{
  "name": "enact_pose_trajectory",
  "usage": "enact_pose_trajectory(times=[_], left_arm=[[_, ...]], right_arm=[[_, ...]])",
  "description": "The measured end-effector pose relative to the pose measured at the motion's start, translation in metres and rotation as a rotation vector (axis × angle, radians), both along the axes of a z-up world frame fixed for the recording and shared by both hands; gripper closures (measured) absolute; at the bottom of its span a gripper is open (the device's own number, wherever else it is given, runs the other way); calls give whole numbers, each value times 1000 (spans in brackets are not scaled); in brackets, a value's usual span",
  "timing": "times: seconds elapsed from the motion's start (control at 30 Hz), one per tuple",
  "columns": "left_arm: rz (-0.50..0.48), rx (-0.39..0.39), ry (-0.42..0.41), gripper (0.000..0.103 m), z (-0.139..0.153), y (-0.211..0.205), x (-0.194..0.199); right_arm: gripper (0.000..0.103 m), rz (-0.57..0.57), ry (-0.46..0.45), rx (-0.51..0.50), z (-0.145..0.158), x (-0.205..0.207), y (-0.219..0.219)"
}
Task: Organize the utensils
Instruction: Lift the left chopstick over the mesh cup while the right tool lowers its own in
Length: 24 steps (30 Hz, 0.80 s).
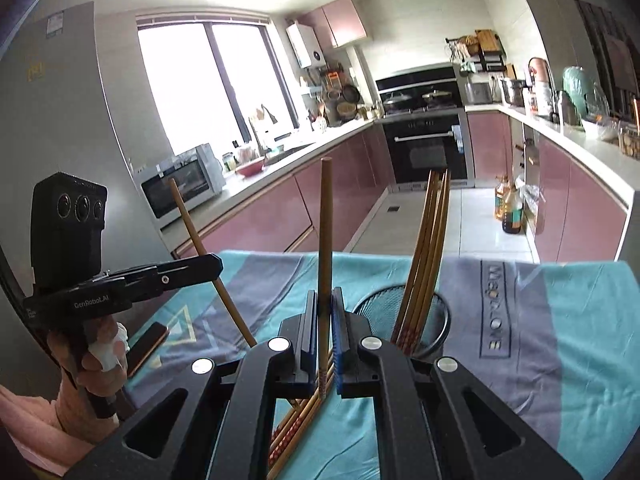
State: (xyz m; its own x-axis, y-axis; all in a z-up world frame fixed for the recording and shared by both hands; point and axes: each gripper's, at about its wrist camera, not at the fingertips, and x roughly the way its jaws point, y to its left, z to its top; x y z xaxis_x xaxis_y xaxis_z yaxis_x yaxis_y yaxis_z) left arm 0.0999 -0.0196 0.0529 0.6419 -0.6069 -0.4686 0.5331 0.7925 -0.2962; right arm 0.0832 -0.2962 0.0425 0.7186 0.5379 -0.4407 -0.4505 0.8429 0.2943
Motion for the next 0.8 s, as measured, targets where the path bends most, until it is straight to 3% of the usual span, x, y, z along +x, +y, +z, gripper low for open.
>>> enact_pose_trajectory(times=[0.47, 0.8], left_arm=[[-15, -10, -117, 96, 52, -29, 13], [7, 23, -143, 96, 63, -51, 28]], right_arm=[[97, -49, -139, -14, 50, 8, -18], [97, -83, -139, -30, 46, 26, -25]])
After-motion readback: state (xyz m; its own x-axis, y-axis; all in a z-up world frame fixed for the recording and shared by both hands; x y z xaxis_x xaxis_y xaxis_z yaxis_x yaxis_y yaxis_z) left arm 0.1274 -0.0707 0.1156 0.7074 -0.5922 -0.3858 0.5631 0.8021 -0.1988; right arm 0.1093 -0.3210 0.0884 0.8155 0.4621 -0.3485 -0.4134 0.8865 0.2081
